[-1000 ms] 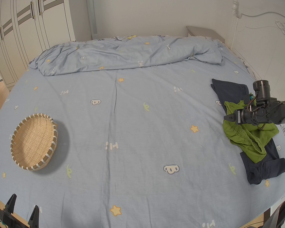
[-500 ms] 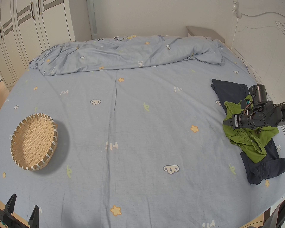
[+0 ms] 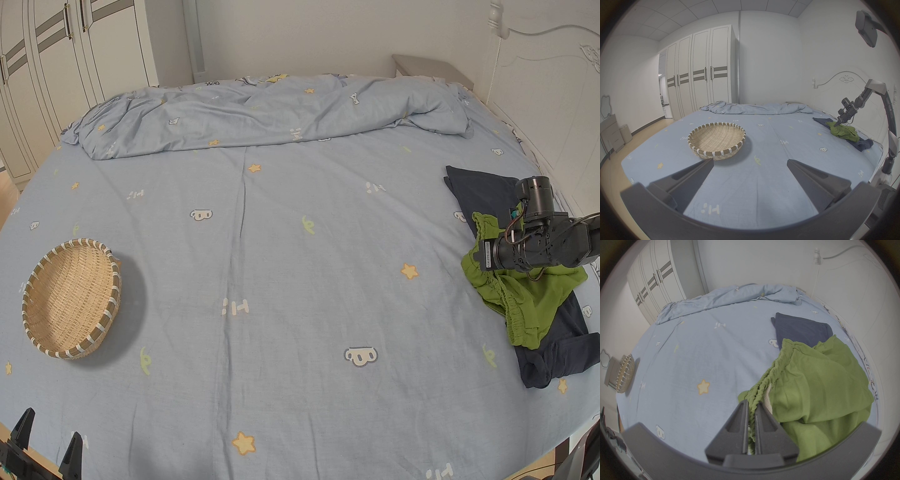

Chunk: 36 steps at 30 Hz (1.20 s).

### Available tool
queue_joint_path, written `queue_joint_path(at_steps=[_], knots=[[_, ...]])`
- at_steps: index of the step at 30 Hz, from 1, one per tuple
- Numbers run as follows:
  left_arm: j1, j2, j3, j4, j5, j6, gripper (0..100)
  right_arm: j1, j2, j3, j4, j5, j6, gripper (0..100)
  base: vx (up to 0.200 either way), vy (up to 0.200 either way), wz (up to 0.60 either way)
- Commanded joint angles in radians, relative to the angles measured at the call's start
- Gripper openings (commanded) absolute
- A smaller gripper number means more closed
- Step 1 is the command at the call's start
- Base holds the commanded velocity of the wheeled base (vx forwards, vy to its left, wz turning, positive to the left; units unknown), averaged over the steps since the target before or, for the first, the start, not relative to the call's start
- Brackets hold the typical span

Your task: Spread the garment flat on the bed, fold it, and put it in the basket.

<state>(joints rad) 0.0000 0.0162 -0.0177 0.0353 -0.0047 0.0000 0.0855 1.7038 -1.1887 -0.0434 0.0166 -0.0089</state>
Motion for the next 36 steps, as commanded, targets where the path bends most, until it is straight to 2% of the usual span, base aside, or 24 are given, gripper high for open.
queue_joint_path(at_steps=[1,7,8,9,11,15,16,19,22,25,26,27,28,33,36], knots=[[0.0,-0.015,0.002,0.0,0.0,0.0,100,0.06,-0.007,-0.026,0.002,0.0,0.049,0,0.0,0.0,0.0],[0.0,-0.015,0.002,0.0,0.002,0.0,100,0.184,-0.009,-0.086,0.039,-0.004,0.099,0,0.0,0.0,0.0],[0.0,-0.015,0.002,0.0,0.002,0.0,100,0.184,-0.009,-0.086,0.039,-0.004,0.099,0,0.0,0.0,0.0],[0.0,-0.015,0.002,0.0,0.002,0.0,100,0.229,-0.01,-0.114,0.074,-0.004,0.101,0,0.0,0.0,0.0],[0.0,-0.015,0.002,0.0,0.0,0.0,100,0.235,-0.01,-0.12,0.08,-0.004,0.101,0,0.0,0.0,0.0],[0.0,-0.015,0.002,0.0,0.0,0.0,100,0.364,-0.009,-0.238,0.132,-0.004,0.144,0,0.0,0.0,0.0],[0.0,-0.015,0.002,0.0,0.0,0.0,100,0.364,-0.009,-0.238,0.132,-0.004,0.144,0,0.0,0.0,0.0],[0.0,-0.015,0.002,0.0,0.0,0.0,100,0.473,-0.012,-0.295,0.135,-0.006,0.202,0,0.0,0.0,0.0],[0.0,-0.015,0.002,0.0,0.0,0.0,100,0.525,-0.02,-0.308,0.132,-0.01,0.205,0,0.0,0.0,0.0],[0.0,-0.015,0.002,0.0,0.0,0.0,100,0.599,-0.053,-0.316,0.116,-0.136,0.198,0,0.0,0.0,0.0],[0.0,-0.015,0.002,0.0,0.0,0.0,100,0.599,-0.053,-0.316,0.116,-0.136,0.198,0,0.0,0.0,0.0],[0.0,-0.015,0.002,0.0,0.0,0.0,100,0.645,-0.082,-0.316,0.089,-0.211,0.19,0,0.0,0.0,0.0],[0.0,-0.015,0.002,0.0,0.0,0.0,100,0.645,-0.082,-0.316,0.089,-0.211,0.19,0,0.0,0.0,0.0],[0.0,-0.015,0.002,0.0,0.002,0.0,100,0.763,-0.128,-0.312,0.069,-0.221,0.204,0,0.0,0.0,0.0],[0.0,-0.015,0.002,0.0,0.0,0.0,100,0.821,-0.124,-0.315,0.068,-0.221,0.25,0,0.0,0.0,0.0]])
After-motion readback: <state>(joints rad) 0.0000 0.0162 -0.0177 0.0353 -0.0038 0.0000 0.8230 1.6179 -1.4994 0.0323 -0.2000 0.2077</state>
